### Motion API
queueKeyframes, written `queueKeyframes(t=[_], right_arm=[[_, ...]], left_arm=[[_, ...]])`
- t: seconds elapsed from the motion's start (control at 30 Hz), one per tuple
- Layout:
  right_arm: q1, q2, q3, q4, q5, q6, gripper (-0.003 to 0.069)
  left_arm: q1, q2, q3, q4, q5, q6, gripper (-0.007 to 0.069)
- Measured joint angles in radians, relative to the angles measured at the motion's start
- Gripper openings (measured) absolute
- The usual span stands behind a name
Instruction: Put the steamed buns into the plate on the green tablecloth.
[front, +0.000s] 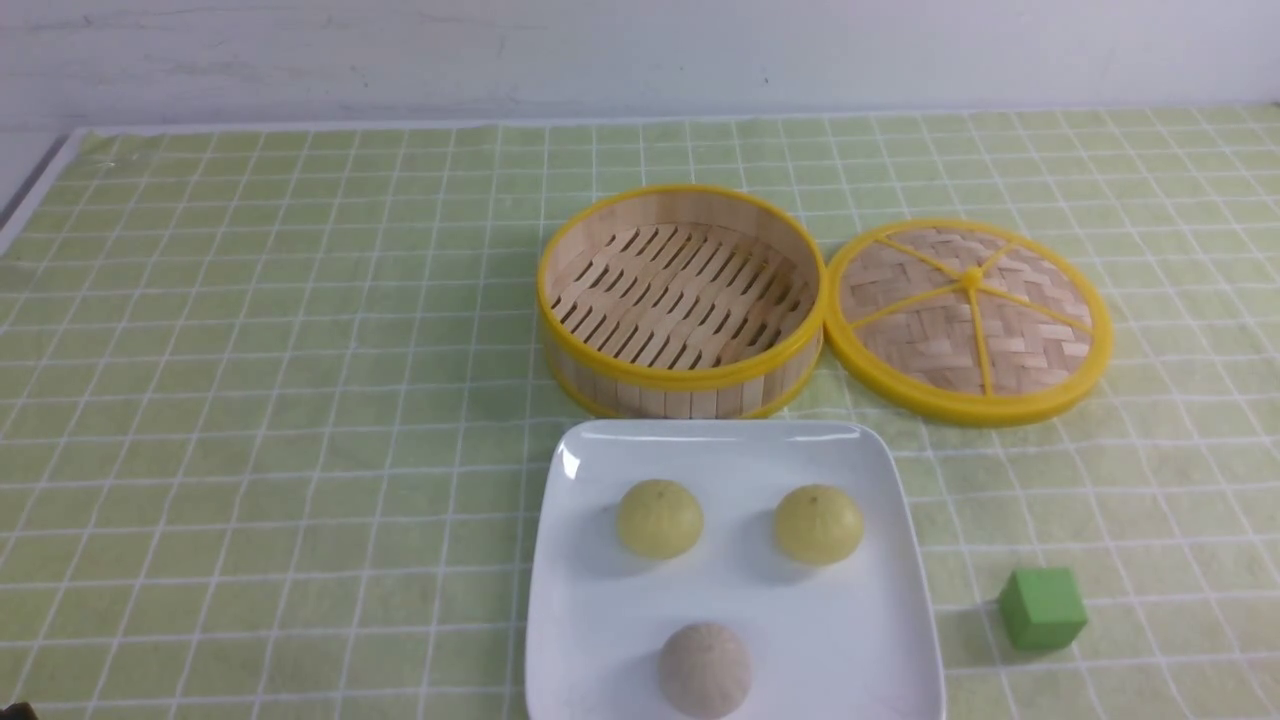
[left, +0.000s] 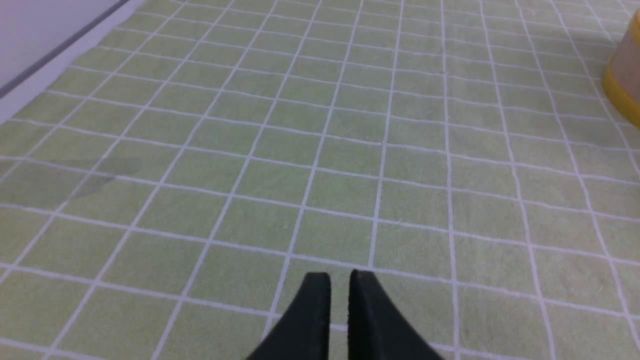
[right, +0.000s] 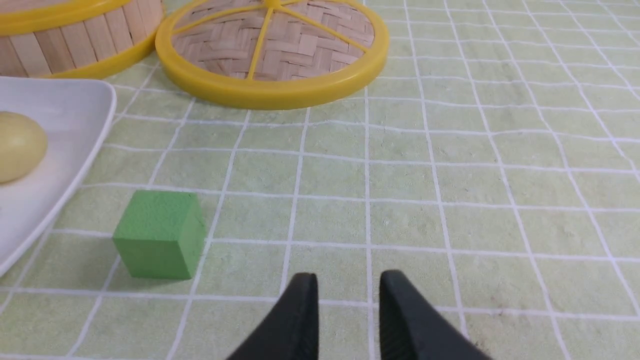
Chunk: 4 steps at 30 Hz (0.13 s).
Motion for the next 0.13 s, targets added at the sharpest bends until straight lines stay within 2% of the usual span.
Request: queueKeyframes(t=[0.13], right_arm=[[0.0, 0.0, 0.0, 0.0, 0.0, 0.001, 0.021]], left_arm=[[0.0, 0.0, 0.0, 0.0, 0.0, 0.0, 0.0087]])
